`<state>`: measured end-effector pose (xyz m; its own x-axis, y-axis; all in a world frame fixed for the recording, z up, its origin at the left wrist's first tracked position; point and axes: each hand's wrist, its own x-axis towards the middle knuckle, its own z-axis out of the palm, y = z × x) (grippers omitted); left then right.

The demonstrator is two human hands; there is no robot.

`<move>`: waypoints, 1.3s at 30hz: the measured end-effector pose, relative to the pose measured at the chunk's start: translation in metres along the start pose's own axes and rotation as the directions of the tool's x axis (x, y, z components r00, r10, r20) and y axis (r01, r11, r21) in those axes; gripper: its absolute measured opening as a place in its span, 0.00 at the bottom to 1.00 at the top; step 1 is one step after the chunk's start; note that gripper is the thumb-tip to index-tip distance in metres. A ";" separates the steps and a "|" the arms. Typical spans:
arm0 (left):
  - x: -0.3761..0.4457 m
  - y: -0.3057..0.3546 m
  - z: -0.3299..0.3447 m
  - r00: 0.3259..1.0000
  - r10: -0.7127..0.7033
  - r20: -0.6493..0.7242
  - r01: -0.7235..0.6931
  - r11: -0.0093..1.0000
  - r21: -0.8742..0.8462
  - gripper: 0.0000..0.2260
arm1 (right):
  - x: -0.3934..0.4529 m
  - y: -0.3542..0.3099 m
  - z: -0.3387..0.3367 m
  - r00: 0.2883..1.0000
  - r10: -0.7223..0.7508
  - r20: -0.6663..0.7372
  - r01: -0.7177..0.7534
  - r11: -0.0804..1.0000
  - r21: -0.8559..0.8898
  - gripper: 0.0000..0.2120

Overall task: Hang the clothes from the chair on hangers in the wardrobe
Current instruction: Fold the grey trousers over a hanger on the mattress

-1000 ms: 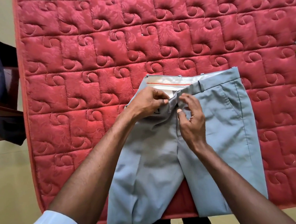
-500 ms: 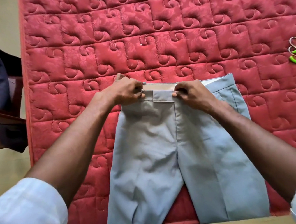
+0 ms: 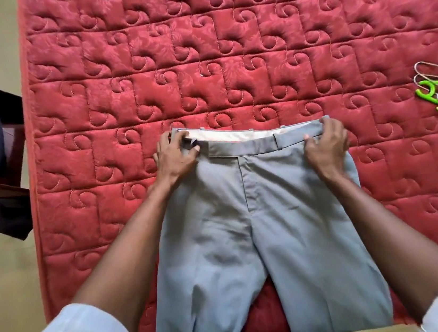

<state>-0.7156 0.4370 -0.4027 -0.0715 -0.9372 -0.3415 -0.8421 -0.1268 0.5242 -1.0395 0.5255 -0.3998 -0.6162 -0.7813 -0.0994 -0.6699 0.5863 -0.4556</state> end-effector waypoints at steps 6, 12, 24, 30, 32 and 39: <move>0.004 -0.010 0.002 0.993 -0.116 -0.026 0.096 0.908 -0.409 0.34 | 0.014 0.017 -0.011 0.965 0.234 0.114 -0.252 0.952 0.175 0.30; 0.002 0.005 -0.005 0.980 -0.164 -0.108 0.093 0.872 -0.481 0.09 | 0.017 0.005 -0.017 0.989 0.140 0.043 -0.146 0.959 0.242 0.09; -0.038 0.016 -0.027 0.986 -0.151 -0.075 0.096 0.868 -0.487 0.15 | 0.003 0.002 -0.059 0.934 0.252 0.251 -0.340 0.841 0.420 0.18; -0.088 0.024 -0.044 0.996 0.010 -0.091 -0.059 0.830 -0.555 0.03 | -0.029 -0.004 -0.099 0.969 0.171 0.181 -0.230 0.891 0.391 0.12; -0.113 0.032 -0.051 0.986 -0.023 -0.166 -0.063 0.867 -0.495 0.04 | -0.047 -0.011 -0.120 0.976 0.182 0.119 -0.214 0.908 0.361 0.11; -0.284 0.119 -0.071 0.910 -0.238 -0.340 -0.058 0.738 -0.672 0.15 | -0.170 -0.014 -0.238 0.997 0.081 0.014 -0.073 0.788 0.612 0.07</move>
<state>-0.7572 0.6647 -0.1879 0.3176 -0.9328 -0.1701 -0.2586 -0.2578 0.9310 -1.0234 0.7008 -0.1662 -0.6629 -0.7338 -0.1484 -0.2294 0.3877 -0.8928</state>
